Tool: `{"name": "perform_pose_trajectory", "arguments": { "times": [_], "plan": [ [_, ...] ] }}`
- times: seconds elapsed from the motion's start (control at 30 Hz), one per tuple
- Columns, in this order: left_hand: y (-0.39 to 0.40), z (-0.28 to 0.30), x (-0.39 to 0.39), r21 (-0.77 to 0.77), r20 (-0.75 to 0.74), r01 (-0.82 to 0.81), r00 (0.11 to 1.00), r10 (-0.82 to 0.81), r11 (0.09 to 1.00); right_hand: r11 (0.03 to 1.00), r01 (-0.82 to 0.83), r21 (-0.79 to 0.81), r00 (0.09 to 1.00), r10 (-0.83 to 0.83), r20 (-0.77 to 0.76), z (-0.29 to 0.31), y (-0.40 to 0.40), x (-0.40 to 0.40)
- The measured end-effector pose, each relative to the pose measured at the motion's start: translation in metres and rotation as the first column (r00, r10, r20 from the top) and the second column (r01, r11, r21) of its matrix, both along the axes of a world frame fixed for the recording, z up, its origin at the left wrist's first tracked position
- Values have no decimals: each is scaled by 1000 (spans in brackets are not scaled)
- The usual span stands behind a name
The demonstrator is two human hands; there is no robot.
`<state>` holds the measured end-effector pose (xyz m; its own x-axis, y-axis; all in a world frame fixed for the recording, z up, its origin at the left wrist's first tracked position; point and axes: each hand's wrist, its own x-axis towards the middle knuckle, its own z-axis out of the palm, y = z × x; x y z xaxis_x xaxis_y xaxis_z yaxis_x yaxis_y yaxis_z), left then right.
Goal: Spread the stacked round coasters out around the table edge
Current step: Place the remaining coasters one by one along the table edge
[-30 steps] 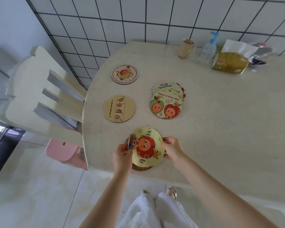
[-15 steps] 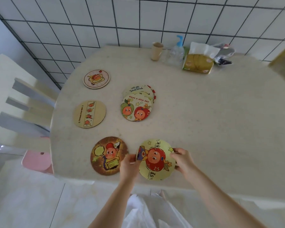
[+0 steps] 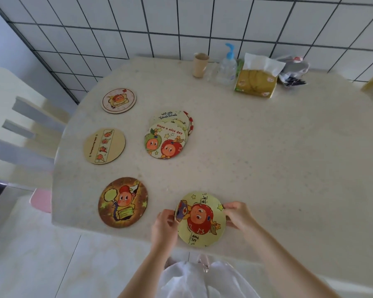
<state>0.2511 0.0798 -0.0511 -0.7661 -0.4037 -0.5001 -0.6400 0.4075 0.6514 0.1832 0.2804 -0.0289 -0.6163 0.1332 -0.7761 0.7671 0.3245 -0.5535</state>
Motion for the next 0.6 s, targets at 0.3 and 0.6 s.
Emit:
{"name": "perform_pose_trajectory", "arguments": {
  "times": [0.3, 0.6],
  "plan": [
    [-20, 15, -53, -91, -99, 21, 995, -30, 996, 997, -73, 18, 996, 74, -44, 14, -3, -71],
    [-73, 25, -172, -44, -131, -47, 991, 41, 998, 993, -108, -39, 990, 104, -97, 26, -72, -163]
  ]
}}
